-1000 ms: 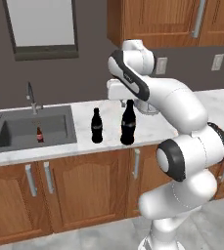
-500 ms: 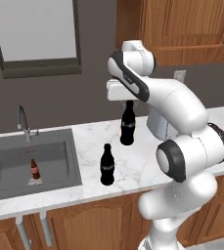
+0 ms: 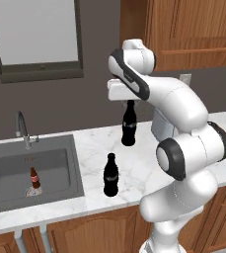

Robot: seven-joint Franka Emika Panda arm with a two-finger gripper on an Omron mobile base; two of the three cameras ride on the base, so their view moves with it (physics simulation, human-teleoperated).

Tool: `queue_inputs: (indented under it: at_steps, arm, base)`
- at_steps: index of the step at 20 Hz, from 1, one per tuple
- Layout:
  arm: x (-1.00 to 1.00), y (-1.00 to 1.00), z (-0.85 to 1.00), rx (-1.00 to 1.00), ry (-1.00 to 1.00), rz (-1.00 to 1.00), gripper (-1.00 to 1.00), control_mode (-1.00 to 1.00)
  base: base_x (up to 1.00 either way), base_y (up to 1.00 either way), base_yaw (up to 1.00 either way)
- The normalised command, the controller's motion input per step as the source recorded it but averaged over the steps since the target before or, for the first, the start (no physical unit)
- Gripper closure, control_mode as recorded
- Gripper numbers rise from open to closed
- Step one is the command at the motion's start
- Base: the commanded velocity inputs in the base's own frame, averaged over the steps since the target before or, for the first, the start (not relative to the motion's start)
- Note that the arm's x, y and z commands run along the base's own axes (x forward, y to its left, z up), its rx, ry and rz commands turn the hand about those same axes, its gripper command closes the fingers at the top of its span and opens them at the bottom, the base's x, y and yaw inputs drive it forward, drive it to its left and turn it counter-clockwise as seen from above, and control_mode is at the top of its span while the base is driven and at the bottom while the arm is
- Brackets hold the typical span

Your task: Place the large bottle from the dining counter next to the other large bottle outside the sink, and place the small bottle from the dining counter next to the other small bottle inside the sink.

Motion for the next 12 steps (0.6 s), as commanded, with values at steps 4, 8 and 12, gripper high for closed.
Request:
queue_inputs:
  at_steps: [4, 8, 12]
  arm:
    - [0.0, 0.0, 0.0, 0.0, 0.0, 0.0, 1.0, 1.0]
    - [0.0, 0.0, 0.0, 0.0, 0.0, 0.0, 1.0, 1.0]
    - [0.0, 0.0, 0.0, 0.0, 0.0, 0.0, 1.0, 1.0]
  base:
    - [0.0, 0.0, 0.0]
    - [0.0, 0.0, 0.0]
    - [0.0, 0.0, 0.0]
